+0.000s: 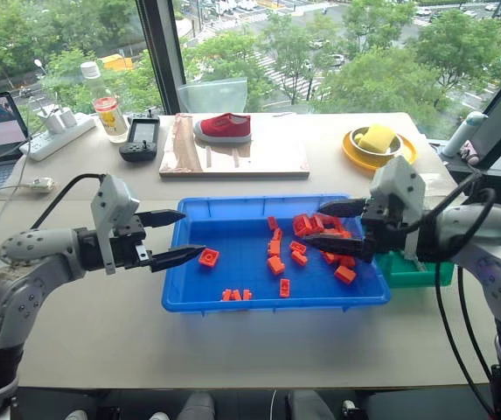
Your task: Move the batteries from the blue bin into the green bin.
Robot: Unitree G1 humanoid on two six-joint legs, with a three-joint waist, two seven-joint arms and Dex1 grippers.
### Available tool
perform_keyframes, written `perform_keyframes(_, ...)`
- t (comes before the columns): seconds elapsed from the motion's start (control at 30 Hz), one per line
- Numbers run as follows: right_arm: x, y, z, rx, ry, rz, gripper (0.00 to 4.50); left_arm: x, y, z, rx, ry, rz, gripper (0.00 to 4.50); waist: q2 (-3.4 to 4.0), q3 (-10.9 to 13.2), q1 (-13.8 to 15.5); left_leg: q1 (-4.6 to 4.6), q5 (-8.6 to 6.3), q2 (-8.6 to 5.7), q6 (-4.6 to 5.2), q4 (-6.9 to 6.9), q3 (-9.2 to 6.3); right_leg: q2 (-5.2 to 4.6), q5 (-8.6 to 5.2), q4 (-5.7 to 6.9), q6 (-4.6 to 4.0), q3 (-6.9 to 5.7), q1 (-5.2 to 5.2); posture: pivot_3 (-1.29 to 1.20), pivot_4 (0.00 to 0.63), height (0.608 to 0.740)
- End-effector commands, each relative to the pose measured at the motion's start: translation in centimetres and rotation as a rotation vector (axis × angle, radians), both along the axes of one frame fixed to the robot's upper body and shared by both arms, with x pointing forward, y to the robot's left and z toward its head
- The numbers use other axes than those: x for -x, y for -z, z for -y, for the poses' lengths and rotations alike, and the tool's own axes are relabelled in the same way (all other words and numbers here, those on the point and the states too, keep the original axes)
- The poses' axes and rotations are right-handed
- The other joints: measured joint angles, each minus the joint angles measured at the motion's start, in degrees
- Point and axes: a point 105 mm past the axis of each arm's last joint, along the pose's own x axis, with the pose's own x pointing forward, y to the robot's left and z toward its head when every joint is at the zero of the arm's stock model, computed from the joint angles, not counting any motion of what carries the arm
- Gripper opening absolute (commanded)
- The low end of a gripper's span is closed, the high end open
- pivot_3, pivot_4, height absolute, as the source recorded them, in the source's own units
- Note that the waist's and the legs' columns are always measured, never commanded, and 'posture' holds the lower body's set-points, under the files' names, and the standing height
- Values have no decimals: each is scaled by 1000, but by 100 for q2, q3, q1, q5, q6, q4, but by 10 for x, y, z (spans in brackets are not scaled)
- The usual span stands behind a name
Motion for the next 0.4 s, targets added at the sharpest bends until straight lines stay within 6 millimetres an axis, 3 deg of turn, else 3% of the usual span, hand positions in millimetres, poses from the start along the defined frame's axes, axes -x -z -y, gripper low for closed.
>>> perform_keyframes(0.03,2,-1,3,21,-3,39,3568,1,-9,0,6,9,49,4500,0,0,-1,0,0,0,0,0,0,0,0,0,0,0,0,0,150,740)
perform_keyframes(0.4,1,10,6,42,17,17,3568,-1,-13,0,32,7,47,4500,0,0,-2,2,0,1,0,0,0,1,0,1,0,0,0,0,150,740)
